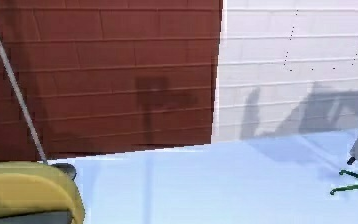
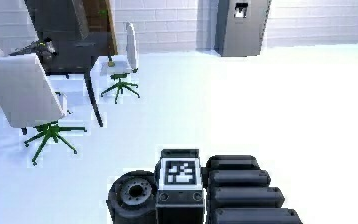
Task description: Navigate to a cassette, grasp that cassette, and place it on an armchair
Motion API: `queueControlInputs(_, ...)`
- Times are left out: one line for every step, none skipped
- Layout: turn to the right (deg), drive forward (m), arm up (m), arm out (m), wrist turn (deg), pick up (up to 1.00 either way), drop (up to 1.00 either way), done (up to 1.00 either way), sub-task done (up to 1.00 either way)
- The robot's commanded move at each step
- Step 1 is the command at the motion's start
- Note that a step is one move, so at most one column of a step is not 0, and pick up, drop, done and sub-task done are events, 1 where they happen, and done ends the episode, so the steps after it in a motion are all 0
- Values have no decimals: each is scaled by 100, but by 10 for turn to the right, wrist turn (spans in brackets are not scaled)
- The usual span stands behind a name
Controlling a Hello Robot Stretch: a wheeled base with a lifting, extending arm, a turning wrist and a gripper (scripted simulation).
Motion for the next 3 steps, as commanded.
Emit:
queueControlInputs(-30,0,0,0,0,0,0,0,0)
queueControlInputs(0,70,0,0,0,0,0,0,0)
queueControlInputs(450,0,0,0,0,0,0,0,0)
